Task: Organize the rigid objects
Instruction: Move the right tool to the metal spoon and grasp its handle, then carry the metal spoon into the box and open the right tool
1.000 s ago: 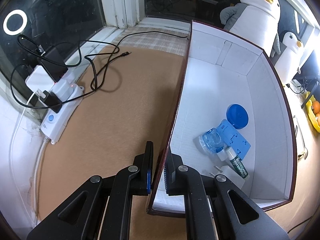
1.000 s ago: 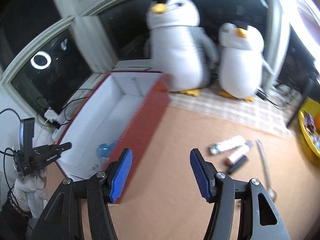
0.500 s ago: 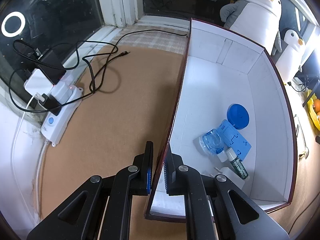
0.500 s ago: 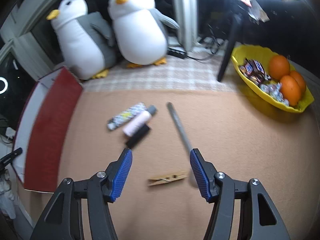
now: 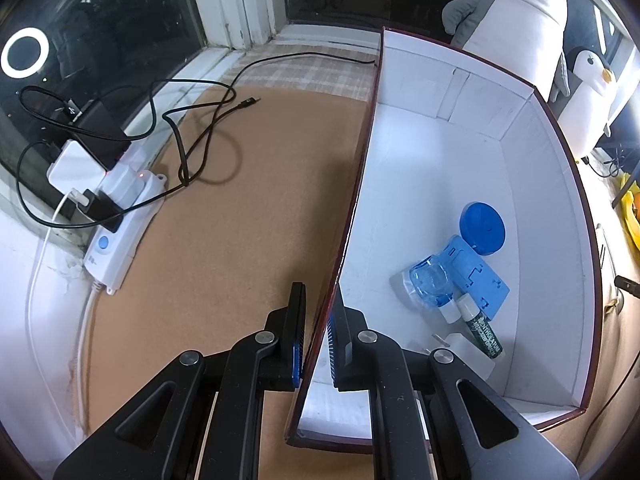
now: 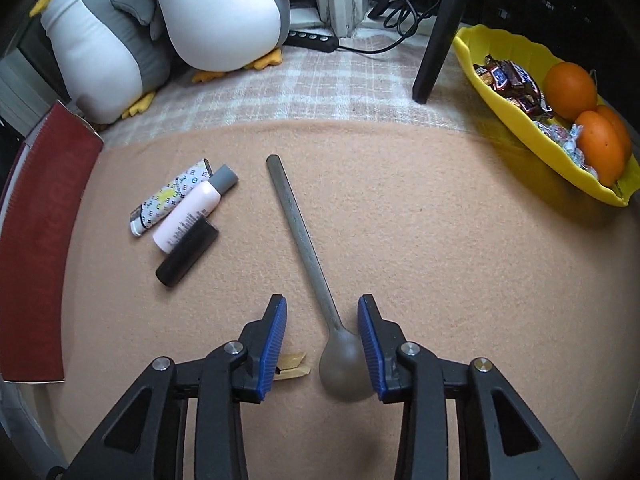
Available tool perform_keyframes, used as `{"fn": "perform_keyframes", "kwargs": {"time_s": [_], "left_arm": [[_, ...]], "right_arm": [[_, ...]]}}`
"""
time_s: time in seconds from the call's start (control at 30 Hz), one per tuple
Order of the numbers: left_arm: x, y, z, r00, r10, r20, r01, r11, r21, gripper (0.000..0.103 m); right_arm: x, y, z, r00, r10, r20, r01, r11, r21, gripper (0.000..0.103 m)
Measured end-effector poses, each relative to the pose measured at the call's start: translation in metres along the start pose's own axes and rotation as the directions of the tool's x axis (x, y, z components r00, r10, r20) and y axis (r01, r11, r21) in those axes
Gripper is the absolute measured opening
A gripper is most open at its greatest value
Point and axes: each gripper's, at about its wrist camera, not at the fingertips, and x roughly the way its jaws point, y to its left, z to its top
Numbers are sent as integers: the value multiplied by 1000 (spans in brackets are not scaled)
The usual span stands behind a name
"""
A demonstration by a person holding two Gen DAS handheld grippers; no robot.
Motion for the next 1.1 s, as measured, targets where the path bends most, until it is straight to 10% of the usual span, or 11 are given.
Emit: {"fn": "perform_keyframes", "kwargs": {"time_s": [0.5, 1.1], "left_arm": [[2, 0, 1, 1000, 2, -2, -2, 1000, 2, 9], [1, 2, 1, 1000, -14, 27, 14, 1000, 0, 8]], "right_arm": [[7, 3, 3, 1000, -21, -20, 21, 999, -30, 7], [-48, 25, 4, 994, 32, 107, -26, 998, -57, 7]]}}
